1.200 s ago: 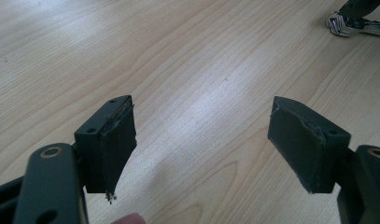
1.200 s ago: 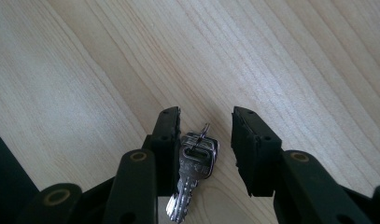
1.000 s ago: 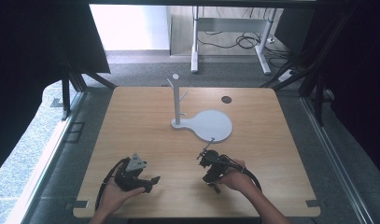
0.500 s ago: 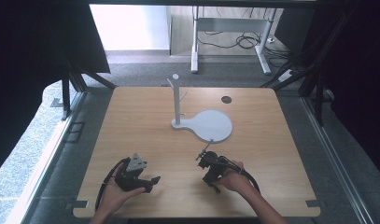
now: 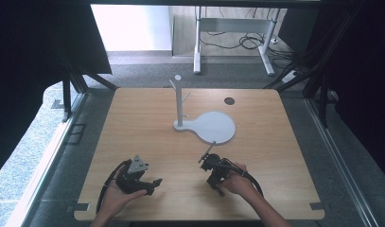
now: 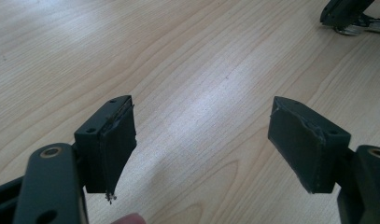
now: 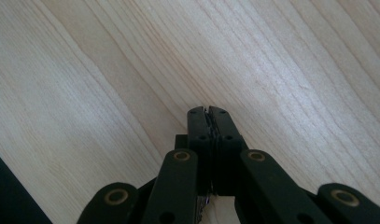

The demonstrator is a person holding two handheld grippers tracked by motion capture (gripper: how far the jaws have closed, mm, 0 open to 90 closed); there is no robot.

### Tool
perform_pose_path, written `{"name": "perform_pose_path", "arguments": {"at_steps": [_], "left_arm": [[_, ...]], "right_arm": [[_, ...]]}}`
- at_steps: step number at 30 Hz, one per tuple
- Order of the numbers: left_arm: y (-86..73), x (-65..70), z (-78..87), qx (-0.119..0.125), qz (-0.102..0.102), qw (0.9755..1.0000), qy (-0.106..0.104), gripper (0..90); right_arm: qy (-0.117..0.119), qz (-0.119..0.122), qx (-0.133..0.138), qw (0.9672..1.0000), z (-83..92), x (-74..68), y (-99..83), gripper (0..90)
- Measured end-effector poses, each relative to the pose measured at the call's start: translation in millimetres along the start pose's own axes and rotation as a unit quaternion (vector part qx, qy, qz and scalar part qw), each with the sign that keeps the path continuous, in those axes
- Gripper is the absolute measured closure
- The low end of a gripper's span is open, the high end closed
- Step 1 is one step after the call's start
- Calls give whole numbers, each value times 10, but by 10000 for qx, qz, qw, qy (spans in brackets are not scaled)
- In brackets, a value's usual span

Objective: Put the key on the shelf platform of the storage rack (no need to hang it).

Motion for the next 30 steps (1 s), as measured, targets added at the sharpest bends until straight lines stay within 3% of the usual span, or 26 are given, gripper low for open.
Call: {"name": "perform_pose_path", "arguments": {"at_steps": [9, 15, 22, 30], "left_arm": [[-8, 8, -10, -44, -18, 10000, -16, 235], [-6, -1, -1, -26, 13, 10000, -20, 235], [-20, -15, -4, -87, 3, 10000, -29, 235], [-16, -21, 5, -66, 16, 10000, -20, 234]], "right_arm": [[31, 81, 21, 10000, 124, 6, -22, 894], [-59, 199, 76, 9998, 300, 45, -16, 896], [-199, 90, 213, 9995, 568, 115, -31, 896], [-268, 80, 288, 9992, 711, 163, -16, 896]]}}
Point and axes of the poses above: each handheld gripper's, and its own axes: z roughly backward along the jaws, y roughly out of its top, x roughly to its right, the point moved 7 cm from there along -z, roughly forward along the jaws, and after that the axes turned 6 degrees about x, right-handed, at the moved point
